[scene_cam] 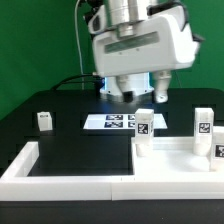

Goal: Assemble square table

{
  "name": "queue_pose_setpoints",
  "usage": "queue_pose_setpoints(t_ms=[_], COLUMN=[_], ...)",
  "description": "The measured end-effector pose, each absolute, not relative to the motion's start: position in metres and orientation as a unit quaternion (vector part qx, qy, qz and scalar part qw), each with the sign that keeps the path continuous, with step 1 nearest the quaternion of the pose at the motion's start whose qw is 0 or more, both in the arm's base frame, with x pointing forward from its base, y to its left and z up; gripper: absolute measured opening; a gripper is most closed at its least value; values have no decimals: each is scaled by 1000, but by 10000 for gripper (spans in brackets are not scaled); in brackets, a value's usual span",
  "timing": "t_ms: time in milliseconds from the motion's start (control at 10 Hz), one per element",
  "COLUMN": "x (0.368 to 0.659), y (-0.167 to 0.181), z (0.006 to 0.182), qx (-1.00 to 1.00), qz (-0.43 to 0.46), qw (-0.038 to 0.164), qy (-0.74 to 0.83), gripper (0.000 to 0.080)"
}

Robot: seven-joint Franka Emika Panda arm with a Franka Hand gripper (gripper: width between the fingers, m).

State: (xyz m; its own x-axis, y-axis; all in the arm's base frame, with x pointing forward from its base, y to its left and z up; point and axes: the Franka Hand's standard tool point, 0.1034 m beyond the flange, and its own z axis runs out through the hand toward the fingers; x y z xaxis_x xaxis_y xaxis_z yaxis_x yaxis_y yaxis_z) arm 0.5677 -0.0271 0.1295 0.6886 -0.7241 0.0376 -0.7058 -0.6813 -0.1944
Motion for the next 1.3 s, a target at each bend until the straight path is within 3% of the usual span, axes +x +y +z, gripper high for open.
queue_pose_setpoints(t_ms=[200, 700, 1000, 1100, 1300], x=[556, 550, 488, 480, 480], y=[-48, -56, -108, -121, -127], z=[131, 126, 88, 77, 76], qx=[-945, -986, -999, -999, -997], qz=[-68, -74, -37, -35, -35], qw=[76, 58, 23, 4, -7], qy=[310, 136, 20, -7, -76], gripper=[649, 649, 649, 649, 649])
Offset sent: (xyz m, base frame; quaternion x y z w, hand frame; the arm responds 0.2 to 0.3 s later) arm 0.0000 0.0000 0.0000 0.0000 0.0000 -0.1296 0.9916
